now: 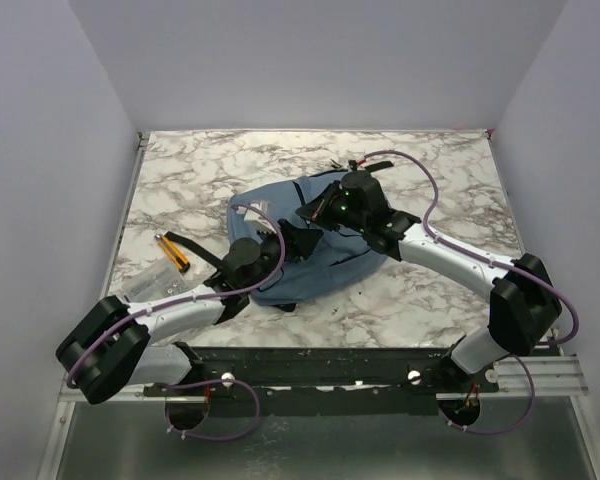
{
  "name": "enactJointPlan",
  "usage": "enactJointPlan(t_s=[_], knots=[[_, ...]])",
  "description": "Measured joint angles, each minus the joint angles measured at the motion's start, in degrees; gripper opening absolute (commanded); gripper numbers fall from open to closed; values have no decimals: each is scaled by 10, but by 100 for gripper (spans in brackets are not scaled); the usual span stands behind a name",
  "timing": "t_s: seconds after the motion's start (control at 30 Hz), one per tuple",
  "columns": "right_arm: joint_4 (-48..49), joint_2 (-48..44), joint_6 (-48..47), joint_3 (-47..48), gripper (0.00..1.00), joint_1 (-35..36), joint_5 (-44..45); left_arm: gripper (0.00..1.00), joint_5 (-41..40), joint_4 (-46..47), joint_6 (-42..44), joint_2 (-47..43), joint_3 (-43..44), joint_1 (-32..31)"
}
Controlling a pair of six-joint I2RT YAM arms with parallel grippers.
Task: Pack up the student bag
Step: Zip the student bag at the center of the board.
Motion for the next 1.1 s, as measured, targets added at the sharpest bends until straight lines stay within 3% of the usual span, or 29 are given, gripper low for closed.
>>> enactJointPlan(t_s=[0.23,0.4,0.7,1.1], knots=[[0,-3,0,-3,1,0,0,26,0,-14,0,41,27,0],[-3,-3,-8,-4,0,0,0,0,3,-32,-8,44,28,2],[-9,13,-63,9,0,1,-19,0,33,-27,-14,15,-17,5],[-70,137,-176,154,0,-6,-55,0,46,-5,-28,-45,-116,13]])
